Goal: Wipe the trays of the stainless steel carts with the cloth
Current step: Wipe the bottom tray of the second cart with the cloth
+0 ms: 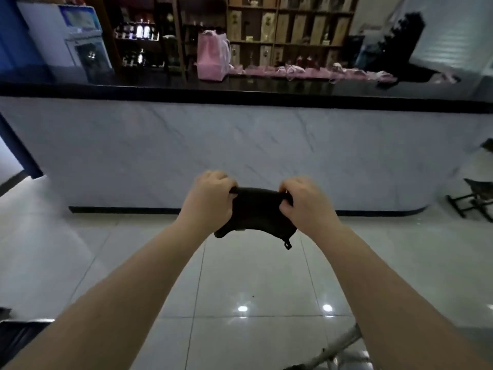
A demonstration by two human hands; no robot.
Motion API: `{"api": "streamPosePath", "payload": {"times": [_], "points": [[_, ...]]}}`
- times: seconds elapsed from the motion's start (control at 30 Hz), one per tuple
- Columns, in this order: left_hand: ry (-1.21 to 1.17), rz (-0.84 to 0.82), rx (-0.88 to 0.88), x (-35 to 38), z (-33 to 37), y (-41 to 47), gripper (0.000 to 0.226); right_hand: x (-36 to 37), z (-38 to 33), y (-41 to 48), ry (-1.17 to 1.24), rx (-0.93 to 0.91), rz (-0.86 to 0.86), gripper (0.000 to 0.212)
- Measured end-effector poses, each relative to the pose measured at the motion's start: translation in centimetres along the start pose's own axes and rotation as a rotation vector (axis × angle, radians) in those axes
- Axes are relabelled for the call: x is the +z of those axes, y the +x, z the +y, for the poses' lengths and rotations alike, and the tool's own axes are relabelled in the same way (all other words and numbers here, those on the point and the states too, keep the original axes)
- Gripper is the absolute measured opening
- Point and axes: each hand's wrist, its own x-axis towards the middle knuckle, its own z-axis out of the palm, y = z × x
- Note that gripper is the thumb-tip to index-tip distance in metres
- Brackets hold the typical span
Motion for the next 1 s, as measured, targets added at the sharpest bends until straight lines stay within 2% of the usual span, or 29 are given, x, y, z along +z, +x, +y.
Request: {"api": "streamPosePath", "payload": {"times": [0.1,0.27,0.53,0.77,1.0], "points": [[-0.035,-0.007,0.060,4.1,-1.0,8.1,0.015,0.6,4.8,5.4,-0.035,0.094,0.057,0.013],[-0.035,-0.010,0.198,11.2,-1.0,20.6,0.018,1.2,14.4,13.5,-0.091,0.118,0.121,0.011],[-0.090,-0.093,0.404,23.6,3.1,38.5,0.023,0.7,30.1,21.9,-0.193,0.288,0.161,0.008],[-0.168,-0.163,0.718,38.5,10.9,50.9,0.017,0.8,44.6,22.8,-0.328,0.598,0.195,0.010],[-0.379,-0.328,1.119,49.8,25.2,59.4,0.007,-0.3,54.8,18.3,-0.411,1.044,0.293,0.010]]}}
